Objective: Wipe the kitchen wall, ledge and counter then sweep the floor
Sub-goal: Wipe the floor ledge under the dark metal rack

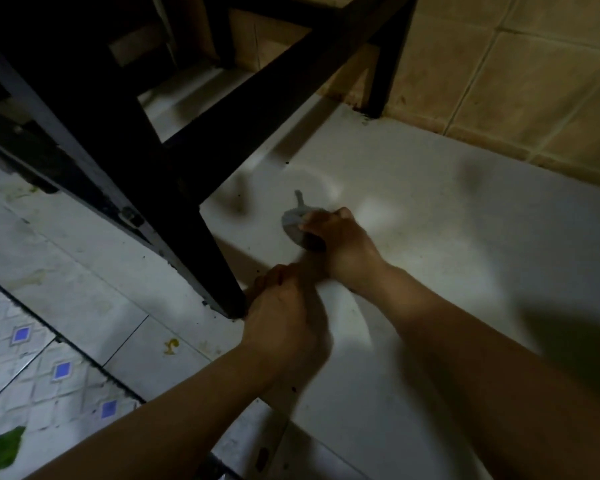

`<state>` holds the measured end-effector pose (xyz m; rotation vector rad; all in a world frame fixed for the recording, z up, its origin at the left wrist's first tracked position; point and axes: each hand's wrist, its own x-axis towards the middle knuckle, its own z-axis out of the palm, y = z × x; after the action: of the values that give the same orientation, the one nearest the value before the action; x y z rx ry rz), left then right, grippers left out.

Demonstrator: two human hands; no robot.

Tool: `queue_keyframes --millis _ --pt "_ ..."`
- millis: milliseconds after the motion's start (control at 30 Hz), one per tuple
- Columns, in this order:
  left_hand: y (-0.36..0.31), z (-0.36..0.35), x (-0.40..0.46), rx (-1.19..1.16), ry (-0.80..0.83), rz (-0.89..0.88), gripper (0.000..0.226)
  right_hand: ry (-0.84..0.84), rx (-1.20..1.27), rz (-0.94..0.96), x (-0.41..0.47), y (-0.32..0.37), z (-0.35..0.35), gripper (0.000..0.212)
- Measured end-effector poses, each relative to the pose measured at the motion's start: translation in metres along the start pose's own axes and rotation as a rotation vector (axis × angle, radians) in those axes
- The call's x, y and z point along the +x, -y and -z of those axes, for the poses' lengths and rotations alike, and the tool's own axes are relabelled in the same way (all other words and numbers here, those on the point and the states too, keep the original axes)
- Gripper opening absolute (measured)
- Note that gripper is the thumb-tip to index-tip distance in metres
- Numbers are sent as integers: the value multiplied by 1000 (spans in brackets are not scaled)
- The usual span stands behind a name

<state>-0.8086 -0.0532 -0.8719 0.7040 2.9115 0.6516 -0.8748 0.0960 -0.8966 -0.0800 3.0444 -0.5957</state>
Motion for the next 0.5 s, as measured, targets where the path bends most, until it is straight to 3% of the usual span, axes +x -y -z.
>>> queue_keyframes --millis 100,167,200,300,367,500 --pt "4 -3 1 -15 29 38 33 -80 -164 -172 20 -27 3 39" --pt "5 -3 1 -17 32 18 30 -124 -126 -226 18 -14 3 34" --pt "5 -1 -1 -28 26 17 30 -116 -94 -196 11 -3 5 34" --pt "3 -2 -3 -47 6 -3 30 15 55 129 -11 22 3 35" --pt "1 -3 -5 -13 21 13 37 73 152 185 -13 18 10 34" --pt "3 0 -7 28 132 52 64 -83 -7 -110 -3 16 14 41"
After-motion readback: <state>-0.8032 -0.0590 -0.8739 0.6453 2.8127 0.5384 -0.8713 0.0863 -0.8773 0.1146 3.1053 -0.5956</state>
